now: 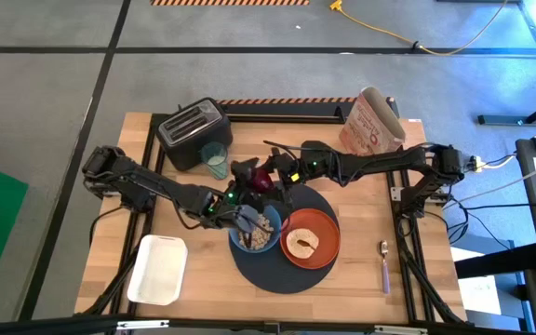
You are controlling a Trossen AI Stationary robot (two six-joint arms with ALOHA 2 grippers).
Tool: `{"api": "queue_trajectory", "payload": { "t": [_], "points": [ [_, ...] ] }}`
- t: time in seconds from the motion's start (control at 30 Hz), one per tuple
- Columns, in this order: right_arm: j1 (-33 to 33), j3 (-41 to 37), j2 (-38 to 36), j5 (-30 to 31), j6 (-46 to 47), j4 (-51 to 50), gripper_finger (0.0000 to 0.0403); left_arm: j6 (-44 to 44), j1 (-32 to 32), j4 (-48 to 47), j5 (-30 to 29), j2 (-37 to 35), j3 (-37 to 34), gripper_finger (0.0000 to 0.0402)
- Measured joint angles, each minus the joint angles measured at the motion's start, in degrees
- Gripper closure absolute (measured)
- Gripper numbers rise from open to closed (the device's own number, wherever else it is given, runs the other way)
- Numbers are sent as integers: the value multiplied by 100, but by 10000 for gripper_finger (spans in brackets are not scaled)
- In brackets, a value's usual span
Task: Arrange a breakfast setting
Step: Put the apple on the plate
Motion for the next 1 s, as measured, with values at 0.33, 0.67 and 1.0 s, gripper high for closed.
{"api": "queue_trajectory", "payload": {
  "t": [0.33,0.67,1.0],
  "points": [
    [-13,-26,35,-149,-259,537,83,-2809,64,-1037,384,-264,16,3],
    [-55,-33,47,-869,-262,554,85,-3818,134,-1880,557,-464,28,4],
    [-46,-22,-107,-977,-910,237,87,-5190,359,-2656,2281,-1306,26,4]
  ]
}}
